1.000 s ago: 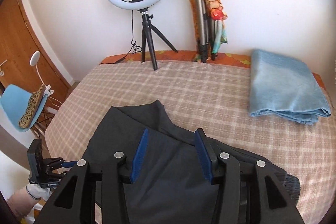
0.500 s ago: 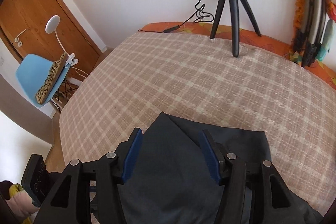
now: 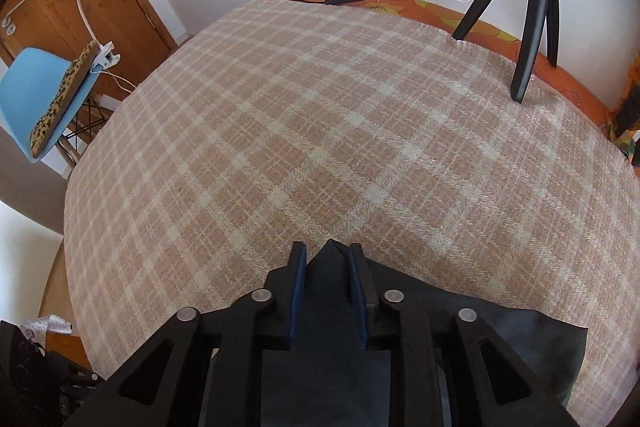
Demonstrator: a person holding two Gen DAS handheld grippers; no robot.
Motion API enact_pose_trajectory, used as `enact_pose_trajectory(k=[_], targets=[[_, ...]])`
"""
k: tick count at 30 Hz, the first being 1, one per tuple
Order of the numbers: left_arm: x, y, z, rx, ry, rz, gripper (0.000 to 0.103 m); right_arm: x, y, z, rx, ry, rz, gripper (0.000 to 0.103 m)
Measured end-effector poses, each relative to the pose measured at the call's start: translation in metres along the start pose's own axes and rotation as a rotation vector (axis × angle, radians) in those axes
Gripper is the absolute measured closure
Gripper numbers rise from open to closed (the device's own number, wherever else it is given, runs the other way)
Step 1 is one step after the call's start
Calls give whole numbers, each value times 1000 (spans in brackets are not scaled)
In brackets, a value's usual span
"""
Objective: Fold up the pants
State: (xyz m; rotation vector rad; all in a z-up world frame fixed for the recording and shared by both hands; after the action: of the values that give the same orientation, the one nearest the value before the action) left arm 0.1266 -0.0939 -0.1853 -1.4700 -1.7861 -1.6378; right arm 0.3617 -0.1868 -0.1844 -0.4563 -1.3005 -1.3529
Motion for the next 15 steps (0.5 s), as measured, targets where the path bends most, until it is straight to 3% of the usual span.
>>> enact_pose_trajectory(k=[9, 11, 14, 15], targets=[[15, -11, -12, -60, 43, -37, 100, -2, 3, 1, 7, -50, -28, 103], [15, -10, -8, -39, 31, -25, 100, -5, 4, 0, -12, -62, -32, 97], [19, -8, -2, 12, 12, -12, 99, 5, 5, 1, -49, -56, -35, 63], [21, -6, 1, 26, 8, -15, 92, 13, 4, 4, -48, -69, -49, 62]])
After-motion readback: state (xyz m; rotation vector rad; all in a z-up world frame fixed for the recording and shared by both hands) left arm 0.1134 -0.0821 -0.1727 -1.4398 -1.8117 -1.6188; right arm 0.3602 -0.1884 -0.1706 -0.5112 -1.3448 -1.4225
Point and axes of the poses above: each gripper's, at about its wrist camera, not at the fingertips, and x roughly against the way its jaws point, z to its left, y to its top, the point moved 5 cm from there along -x, roughly the way its jaws point, and after that the axes turned 10 degrees about y, right-handed, at the moved point
